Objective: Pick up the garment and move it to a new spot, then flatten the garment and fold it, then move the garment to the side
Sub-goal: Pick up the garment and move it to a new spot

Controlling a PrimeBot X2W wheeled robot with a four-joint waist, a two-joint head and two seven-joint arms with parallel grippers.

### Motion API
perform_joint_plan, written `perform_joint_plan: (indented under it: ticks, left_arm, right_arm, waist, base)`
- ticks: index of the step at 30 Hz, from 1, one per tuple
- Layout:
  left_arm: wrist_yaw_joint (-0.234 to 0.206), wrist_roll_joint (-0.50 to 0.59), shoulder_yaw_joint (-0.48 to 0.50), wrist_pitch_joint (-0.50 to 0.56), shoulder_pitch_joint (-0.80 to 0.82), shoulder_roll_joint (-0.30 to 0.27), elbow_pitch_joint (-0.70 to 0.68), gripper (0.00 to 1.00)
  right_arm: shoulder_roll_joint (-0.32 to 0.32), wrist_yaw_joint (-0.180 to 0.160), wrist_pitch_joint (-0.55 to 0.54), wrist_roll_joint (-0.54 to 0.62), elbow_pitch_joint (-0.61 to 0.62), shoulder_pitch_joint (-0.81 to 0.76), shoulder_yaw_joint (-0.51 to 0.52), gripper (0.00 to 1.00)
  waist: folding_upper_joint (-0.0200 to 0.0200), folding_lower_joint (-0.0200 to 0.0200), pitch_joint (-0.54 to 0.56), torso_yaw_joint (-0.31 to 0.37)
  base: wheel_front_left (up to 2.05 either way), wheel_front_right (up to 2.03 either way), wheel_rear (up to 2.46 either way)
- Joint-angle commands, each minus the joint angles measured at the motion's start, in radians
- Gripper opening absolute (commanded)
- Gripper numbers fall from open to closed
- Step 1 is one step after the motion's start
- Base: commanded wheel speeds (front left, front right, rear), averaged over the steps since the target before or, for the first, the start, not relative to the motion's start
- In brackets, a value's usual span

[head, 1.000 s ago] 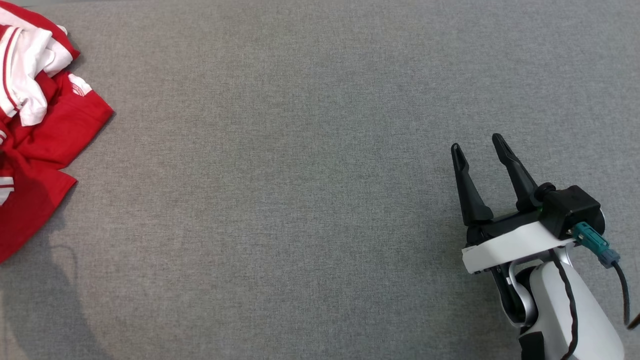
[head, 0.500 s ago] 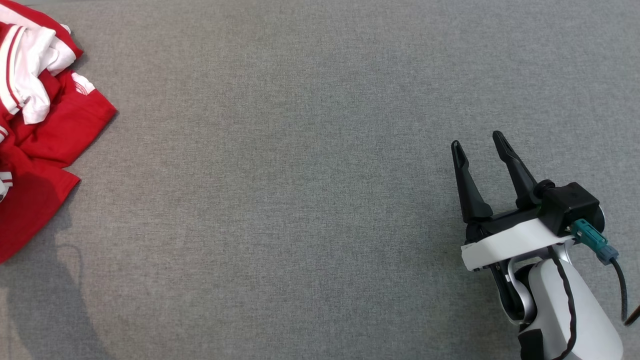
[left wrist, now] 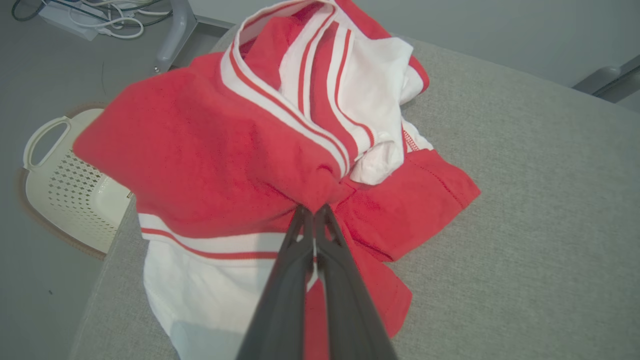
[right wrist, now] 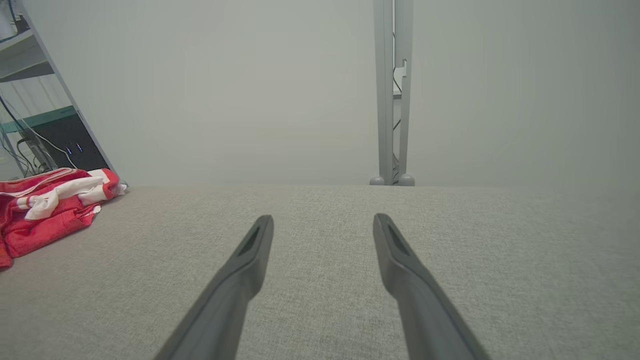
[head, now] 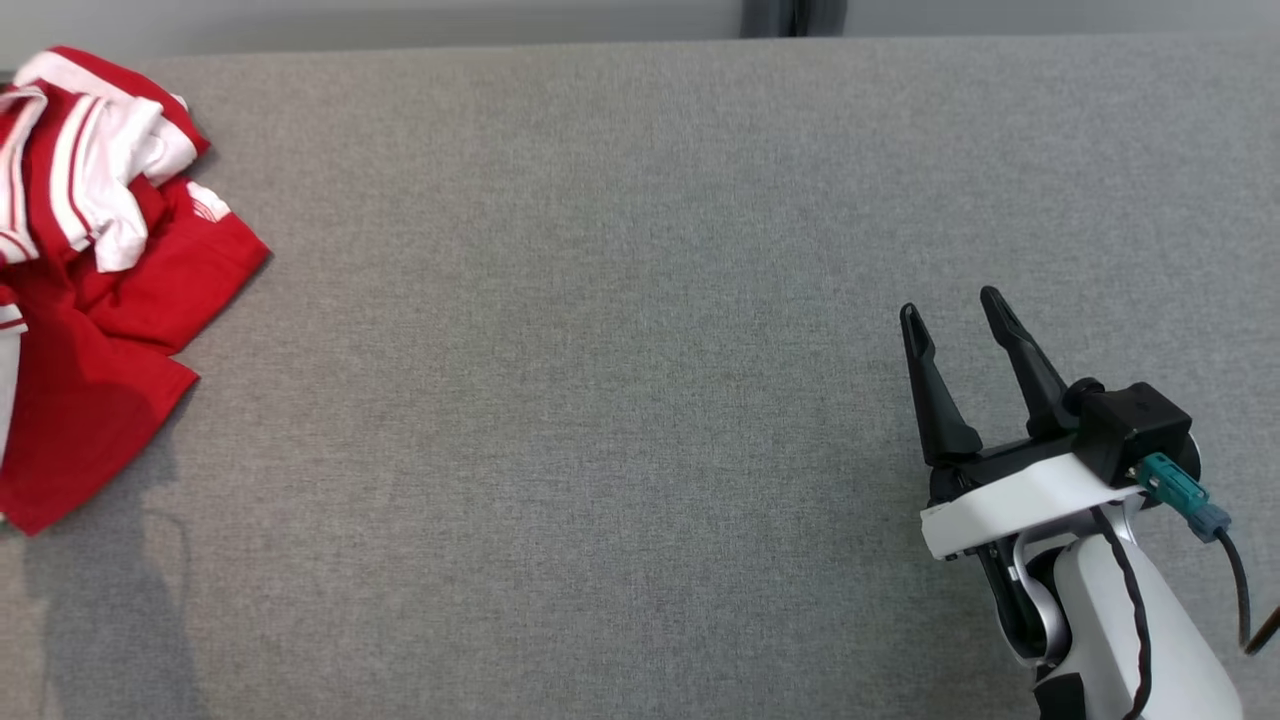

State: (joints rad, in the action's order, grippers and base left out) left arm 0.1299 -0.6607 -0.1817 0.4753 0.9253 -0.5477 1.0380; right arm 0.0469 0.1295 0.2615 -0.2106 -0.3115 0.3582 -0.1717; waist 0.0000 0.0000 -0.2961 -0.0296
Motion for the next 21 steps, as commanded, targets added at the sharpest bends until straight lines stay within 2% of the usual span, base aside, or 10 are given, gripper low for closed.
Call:
perform_joint_plan:
  ticks: [1, 6, 13, 21]
  left_arm:
    - [0.001, -0.007, -0.010, -0.007, -0.008, -0.004, -0.015, 0.00]
    - [0.001, -0.028, -0.083, -0.022, -0.020, -0.028, -0.085, 0.00]
    - [0.001, -0.111, -0.175, -0.009, -0.008, -0.055, -0.249, 0.00]
    - [0.001, -0.196, -0.253, 0.005, 0.034, -0.054, -0.454, 0.00]
  right_arm:
    - [0.007, 0.002, 0.004, -0.006, -0.003, -0.005, 0.000, 1.00]
    - [0.007, 0.002, 0.004, -0.027, -0.011, -0.028, -0.007, 1.00]
    - [0.007, 0.002, 0.004, -0.062, -0.019, -0.069, -0.010, 1.00]
    - [0.007, 0.002, 0.004, -0.084, -0.017, -0.104, -0.002, 1.00]
  waist:
    - [0.0000, 0.0000, 0.025, -0.003]
    - [0.0000, 0.0000, 0.088, -0.006]
    - [0.0000, 0.0000, 0.170, 0.004]
    - [0.0000, 0.0000, 0.231, 0.047]
  base:
    - [0.00, 0.00, 0.00]
    - [0.00, 0.00, 0.00]
    - [0.00, 0.00, 0.00]
    - [0.00, 0.00, 0.00]
